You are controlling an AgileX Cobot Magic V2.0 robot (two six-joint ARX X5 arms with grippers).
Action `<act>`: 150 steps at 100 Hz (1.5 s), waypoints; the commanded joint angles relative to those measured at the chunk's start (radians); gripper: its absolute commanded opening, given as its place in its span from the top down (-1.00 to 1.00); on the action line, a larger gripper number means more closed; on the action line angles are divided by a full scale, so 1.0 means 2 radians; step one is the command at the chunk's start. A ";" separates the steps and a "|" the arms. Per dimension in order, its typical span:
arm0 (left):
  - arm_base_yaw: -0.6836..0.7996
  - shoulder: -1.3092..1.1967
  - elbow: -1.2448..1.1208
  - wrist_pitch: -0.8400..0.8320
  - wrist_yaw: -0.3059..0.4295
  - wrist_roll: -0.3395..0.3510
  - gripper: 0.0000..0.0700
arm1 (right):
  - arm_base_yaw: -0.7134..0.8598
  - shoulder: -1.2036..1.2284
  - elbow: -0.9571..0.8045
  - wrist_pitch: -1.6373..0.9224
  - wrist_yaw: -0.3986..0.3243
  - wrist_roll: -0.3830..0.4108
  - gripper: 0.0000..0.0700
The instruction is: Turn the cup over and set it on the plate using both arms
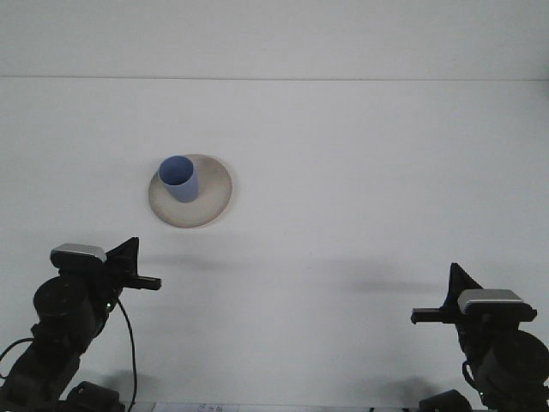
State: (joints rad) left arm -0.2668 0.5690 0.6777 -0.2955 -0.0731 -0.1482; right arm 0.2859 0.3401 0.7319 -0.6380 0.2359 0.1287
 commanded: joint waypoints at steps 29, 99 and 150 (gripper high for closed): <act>-0.001 -0.019 0.005 0.022 -0.005 0.007 0.97 | 0.000 0.001 0.004 0.006 0.001 0.005 1.00; 0.075 -0.267 -0.294 0.214 0.084 0.048 0.97 | 0.000 0.001 0.004 0.006 0.001 0.005 1.00; 0.075 -0.282 -0.332 0.228 0.084 0.039 0.97 | 0.000 0.000 0.005 0.007 0.001 0.005 1.00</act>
State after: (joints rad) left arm -0.1158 0.0044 0.0334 0.1532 0.0891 -0.0681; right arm 0.2859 0.3401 0.7319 -0.6376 0.2363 0.1287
